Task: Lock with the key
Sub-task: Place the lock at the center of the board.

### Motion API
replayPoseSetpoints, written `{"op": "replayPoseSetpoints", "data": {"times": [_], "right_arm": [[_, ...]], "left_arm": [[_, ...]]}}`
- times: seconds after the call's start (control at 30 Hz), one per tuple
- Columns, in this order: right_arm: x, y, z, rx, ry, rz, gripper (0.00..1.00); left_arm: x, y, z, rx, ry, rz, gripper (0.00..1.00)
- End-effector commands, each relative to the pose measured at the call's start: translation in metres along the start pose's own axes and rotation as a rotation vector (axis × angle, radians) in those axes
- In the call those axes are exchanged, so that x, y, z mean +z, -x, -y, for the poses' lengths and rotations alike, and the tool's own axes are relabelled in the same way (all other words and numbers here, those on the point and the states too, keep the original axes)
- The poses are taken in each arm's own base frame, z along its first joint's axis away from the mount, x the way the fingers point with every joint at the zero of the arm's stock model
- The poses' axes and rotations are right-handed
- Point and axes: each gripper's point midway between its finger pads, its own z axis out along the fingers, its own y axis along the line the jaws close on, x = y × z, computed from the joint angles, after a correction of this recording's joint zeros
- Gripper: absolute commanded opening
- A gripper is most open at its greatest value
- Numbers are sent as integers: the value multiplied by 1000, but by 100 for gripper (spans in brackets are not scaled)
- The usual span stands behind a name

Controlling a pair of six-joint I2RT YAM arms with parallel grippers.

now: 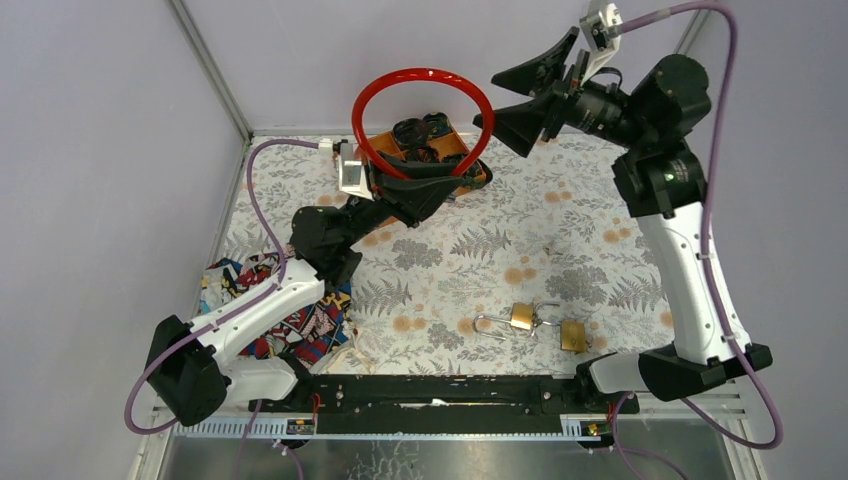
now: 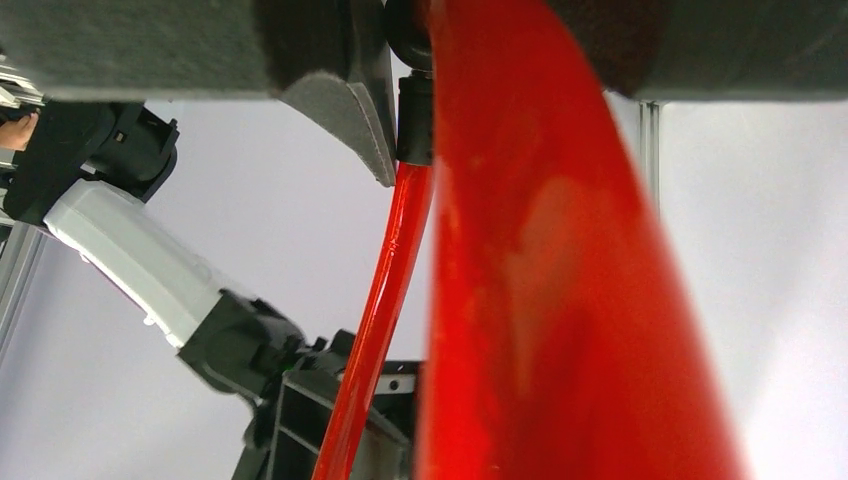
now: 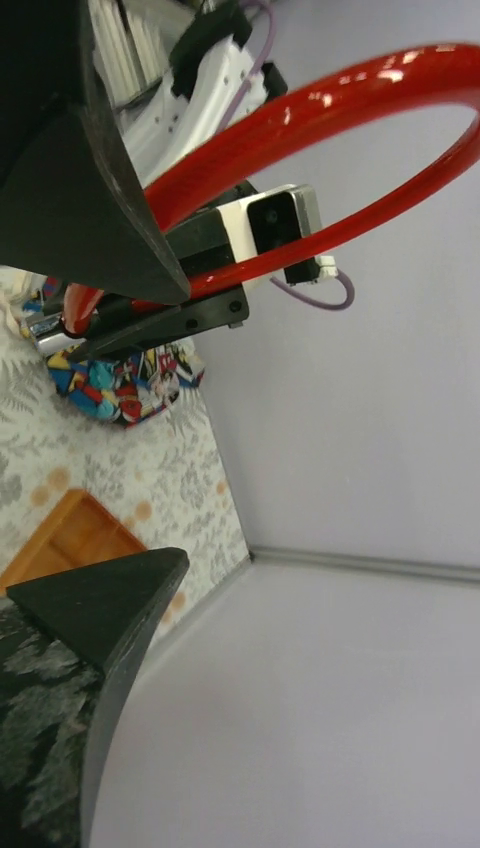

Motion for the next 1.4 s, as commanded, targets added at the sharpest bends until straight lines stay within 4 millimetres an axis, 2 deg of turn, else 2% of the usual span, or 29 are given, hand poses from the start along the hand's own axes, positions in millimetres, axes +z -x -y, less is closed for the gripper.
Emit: {"op": "replayPoseSetpoints", "data": {"times": [0.0,0.13,0.23,0.37,0.53,0.6,0.67,0.8,0.87,0.93,1.0,1.1,1.17,1.27,1.37], "right_arm": [[-28,12,-21,-233,-47,-66,100],[-46,-11,-42,-333,40,-175,100],[-49,-20,-61,-315,160,-197,100],[-36,-12,-67,-252,246,-120,100],[-17,8,-47,-182,171,-8,98],[-11,16,-47,-157,196,29,90],[-8,21,-50,-122,233,49,75],[-6,26,-55,-82,271,69,38],[-7,27,-57,-80,277,72,26],[-8,30,-59,-82,270,76,20],[-8,31,-60,-77,270,74,19],[-6,30,-56,-58,259,67,40],[-5,28,-55,-39,260,65,43],[-3,26,-54,-20,267,66,43],[-2,26,-53,-10,262,66,26]], "left_arm": [[6,34,7,64,-11,99,0],[3,36,8,76,-11,104,0],[3,35,9,76,-14,98,0],[4,34,10,66,-25,98,0],[3,31,12,64,-34,84,0],[2,29,11,61,-31,79,0],[2,27,9,57,-20,73,0],[1,22,5,37,-5,58,0],[1,20,5,21,-1,50,0],[1,17,3,10,4,42,0],[1,15,2,6,7,40,0],[2,15,2,2,7,38,0],[3,15,2,0,6,39,0],[3,16,2,3,7,42,0],[3,15,2,4,6,38,0]]}}
